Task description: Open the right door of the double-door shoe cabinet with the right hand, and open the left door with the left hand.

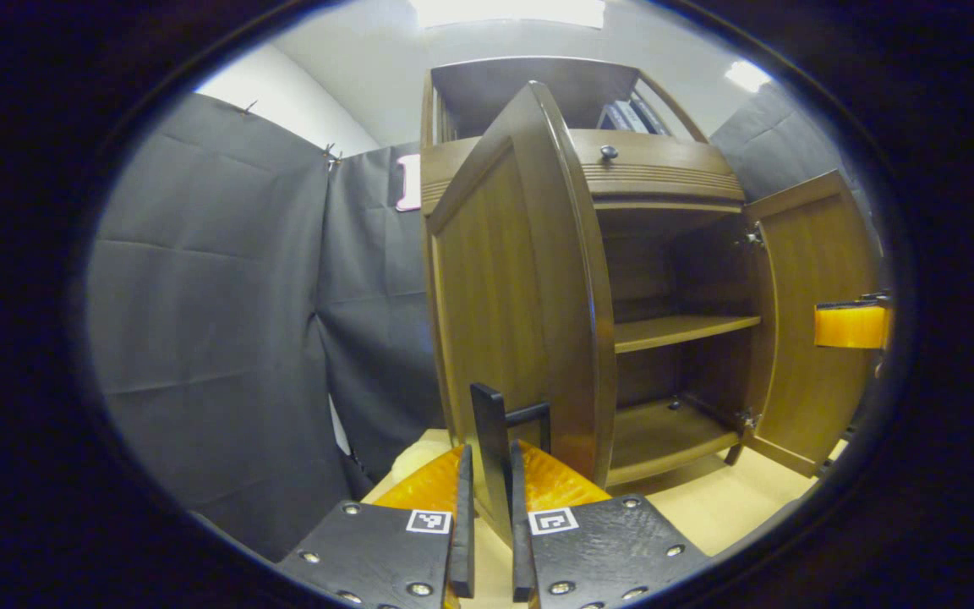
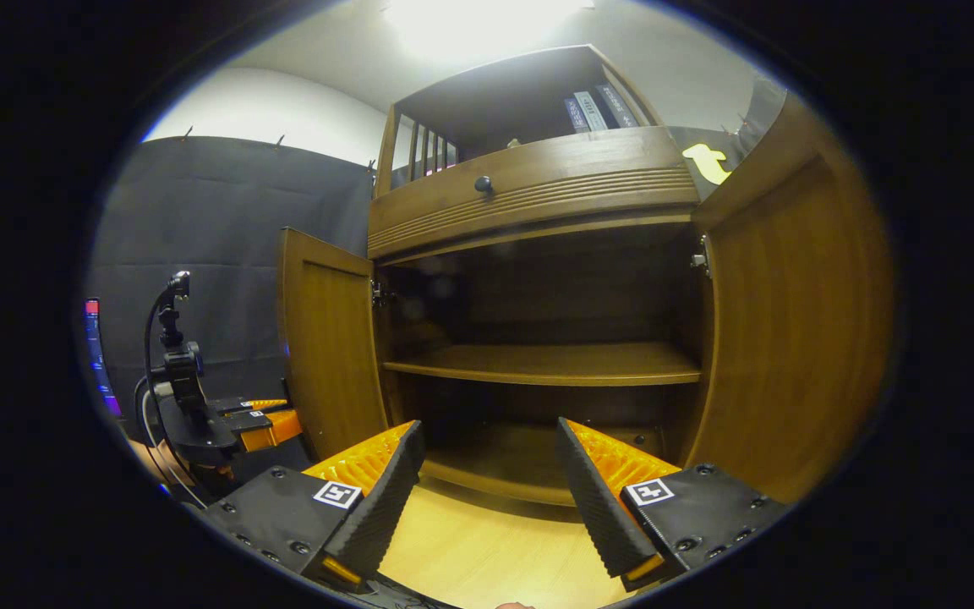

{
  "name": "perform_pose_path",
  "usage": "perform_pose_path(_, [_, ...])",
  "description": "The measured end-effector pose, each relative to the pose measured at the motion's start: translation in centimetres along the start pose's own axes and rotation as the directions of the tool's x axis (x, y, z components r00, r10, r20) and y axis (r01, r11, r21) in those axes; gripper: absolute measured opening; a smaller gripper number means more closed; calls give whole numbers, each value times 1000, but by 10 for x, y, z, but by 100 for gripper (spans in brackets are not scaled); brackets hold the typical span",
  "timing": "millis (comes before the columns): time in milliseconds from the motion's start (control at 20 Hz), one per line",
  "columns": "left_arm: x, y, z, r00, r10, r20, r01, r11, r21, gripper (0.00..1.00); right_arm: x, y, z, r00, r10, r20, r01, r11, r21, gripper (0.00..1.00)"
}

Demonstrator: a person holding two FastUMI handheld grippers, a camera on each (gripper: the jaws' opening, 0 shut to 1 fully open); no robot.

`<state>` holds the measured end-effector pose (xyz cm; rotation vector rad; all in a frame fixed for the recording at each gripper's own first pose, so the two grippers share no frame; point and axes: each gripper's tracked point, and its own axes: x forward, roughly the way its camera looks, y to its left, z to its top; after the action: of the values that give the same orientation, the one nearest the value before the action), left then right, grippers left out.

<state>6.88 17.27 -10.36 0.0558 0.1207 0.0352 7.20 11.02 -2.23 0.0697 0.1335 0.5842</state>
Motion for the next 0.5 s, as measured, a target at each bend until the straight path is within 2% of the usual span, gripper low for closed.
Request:
perform_pose_path(150, [3,21,-3,999,43,-3,-43,999,-1,21,10,5,-3,1000,17,-6,-17,1000,0,92])
perform_pose_path(250, [3,29,-4,999,33,13,-32,999,-13,21,17,6,-6,1000,26,-17,-26,1000,-2,92])
perform_pose_path(300, [3,31,-4,999,28,24,-27,1000,-10,15,21,8,-7,999,31,-21,-31,1000,-1,92])
perform_pose_path(350, [3,35,-5,999,25,33,-25,1000,-4,20,26,9,-8,999,35,-26,-35,999,1,92])
perform_pose_path(500, [1,44,-5,999,20,45,-19,1000,-14,20,40,16,-11,998,51,-31,-51,999,4,92])
